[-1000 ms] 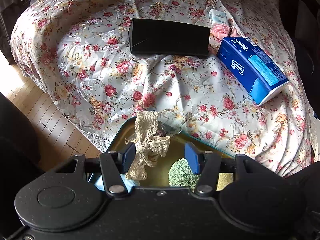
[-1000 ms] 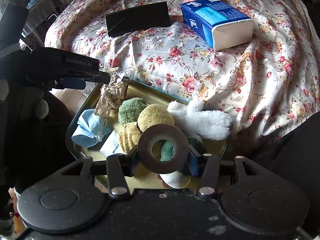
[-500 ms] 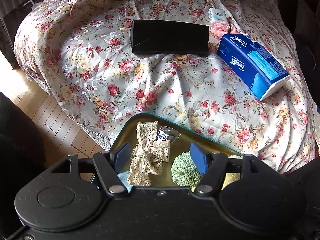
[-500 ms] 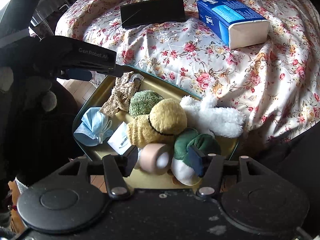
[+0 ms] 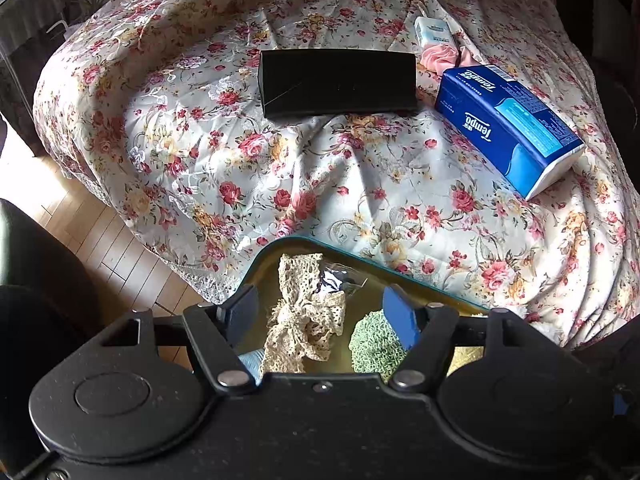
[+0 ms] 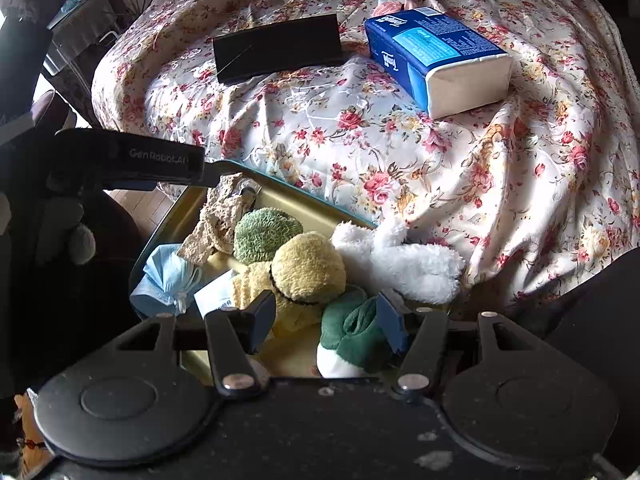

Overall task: Organize soft objects
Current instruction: 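Open the left gripper to drop the lace cloth while the right drops the tape roll into the tray, then move both open grippers to the bed toward the blue tissue box and pink scrunchie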

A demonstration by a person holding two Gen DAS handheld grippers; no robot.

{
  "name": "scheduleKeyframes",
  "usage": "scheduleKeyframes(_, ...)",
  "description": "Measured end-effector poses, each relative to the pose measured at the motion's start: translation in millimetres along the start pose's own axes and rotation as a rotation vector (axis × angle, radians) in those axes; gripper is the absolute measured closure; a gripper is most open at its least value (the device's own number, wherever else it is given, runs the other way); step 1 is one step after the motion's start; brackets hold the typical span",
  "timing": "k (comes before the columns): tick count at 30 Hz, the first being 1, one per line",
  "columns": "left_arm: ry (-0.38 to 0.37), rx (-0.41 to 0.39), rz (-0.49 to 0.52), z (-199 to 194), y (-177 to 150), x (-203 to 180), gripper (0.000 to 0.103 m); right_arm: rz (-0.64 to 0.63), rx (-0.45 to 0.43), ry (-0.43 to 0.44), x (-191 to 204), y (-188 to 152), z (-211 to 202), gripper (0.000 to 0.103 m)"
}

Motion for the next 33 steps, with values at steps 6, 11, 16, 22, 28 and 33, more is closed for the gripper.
scheduleKeyframes(6,0.029,-0.016,0.034,-2.4,5.7,-6.0,0.033,0.017,-0.029,-0.022,-7.5,18.1,1.3,0.047)
scheduleKeyframes(11,0.028,-0.027,0.061,-2.2,14.6,-12.3,0.032,0.04,-0.05,-0.038,-15.5,36.4,6.3,0.047)
scheduleKeyframes(16,0.021,-0.038,0.091,1.6,30.5,-18.3,0.032,0.067,-0.086,-0.057,-23.2,62.7,9.6,0.046)
scheduleKeyframes(22,0.022,-0.062,0.128,7.1,58.4,-23.6,0.031,0.065,-0.155,-0.087,-30.0,106.9,10.1,0.044)
scheduleKeyframes(28,0.018,-0.076,0.123,15.7,85.7,-22.6,0.031,0.07,-0.198,-0.103,-30.7,144.7,14.7,0.04)
scheduleKeyframes(33,0.022,-0.089,0.133,21.1,101.3,-23.1,0.031,0.067,-0.203,-0.113,-26.5,160.3,24.2,0.04)
Point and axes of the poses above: each gripper's, at about its wrist camera, not at the fingertips, and z roughly the way its jaws point, x to its left, y to its top, the point moved 3 cm from there along z, roughly the way its jaws point, and after that the axes turned 9 degrees about z, right-handed, at the moved point
